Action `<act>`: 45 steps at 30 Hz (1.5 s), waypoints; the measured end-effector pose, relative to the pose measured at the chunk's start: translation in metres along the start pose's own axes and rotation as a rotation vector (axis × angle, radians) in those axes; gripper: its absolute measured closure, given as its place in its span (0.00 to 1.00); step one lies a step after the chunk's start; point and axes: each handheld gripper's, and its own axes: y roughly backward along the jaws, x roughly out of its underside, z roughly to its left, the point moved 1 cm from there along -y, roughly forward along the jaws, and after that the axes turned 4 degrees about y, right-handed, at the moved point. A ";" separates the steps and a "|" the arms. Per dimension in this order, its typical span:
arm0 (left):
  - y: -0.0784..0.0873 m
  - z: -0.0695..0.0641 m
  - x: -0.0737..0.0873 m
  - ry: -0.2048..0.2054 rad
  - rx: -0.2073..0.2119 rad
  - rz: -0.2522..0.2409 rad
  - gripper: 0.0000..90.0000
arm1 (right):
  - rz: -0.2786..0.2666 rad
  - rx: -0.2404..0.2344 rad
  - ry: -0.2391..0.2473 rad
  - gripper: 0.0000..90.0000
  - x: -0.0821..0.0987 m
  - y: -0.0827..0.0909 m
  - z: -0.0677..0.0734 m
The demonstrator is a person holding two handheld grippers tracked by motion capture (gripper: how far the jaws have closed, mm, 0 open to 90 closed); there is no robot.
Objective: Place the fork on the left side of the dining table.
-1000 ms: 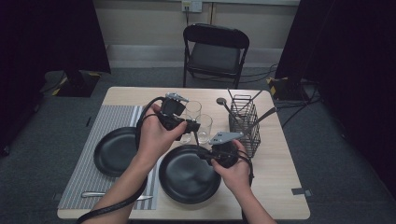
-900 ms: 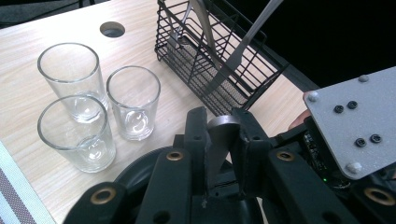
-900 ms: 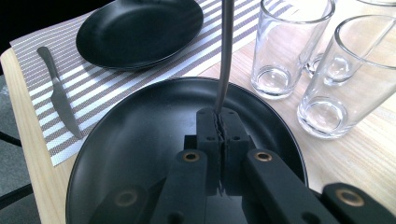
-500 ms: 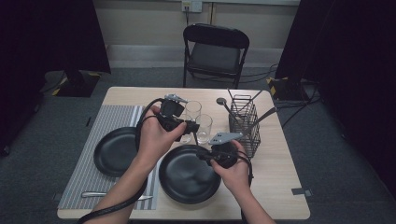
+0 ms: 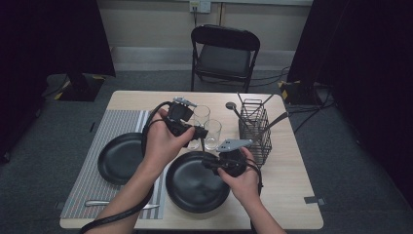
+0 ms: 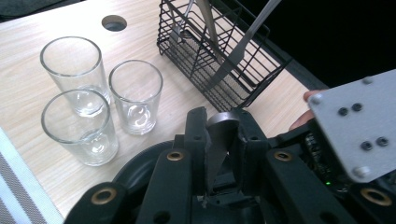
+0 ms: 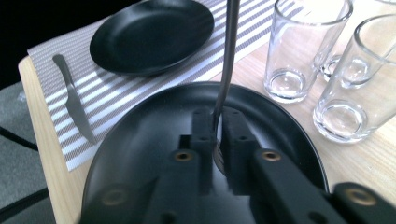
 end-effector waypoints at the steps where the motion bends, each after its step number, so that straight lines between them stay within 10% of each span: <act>1: 0.001 0.001 0.000 0.002 0.000 0.001 0.87 | -0.001 0.003 -0.001 0.88 0.000 0.001 0.001; 19: 0.019 0.014 0.002 -0.009 -0.013 0.006 0.87 | 0.050 0.050 0.031 0.36 0.019 0.018 -0.011; 34: 0.025 0.022 0.005 0.008 -0.019 0.007 0.87 | 0.078 0.072 0.019 0.27 0.058 0.044 -0.026; 45: 0.012 0.005 0.002 0.002 0.028 0.004 0.87 | -0.004 0.026 0.030 0.30 0.029 0.026 -0.009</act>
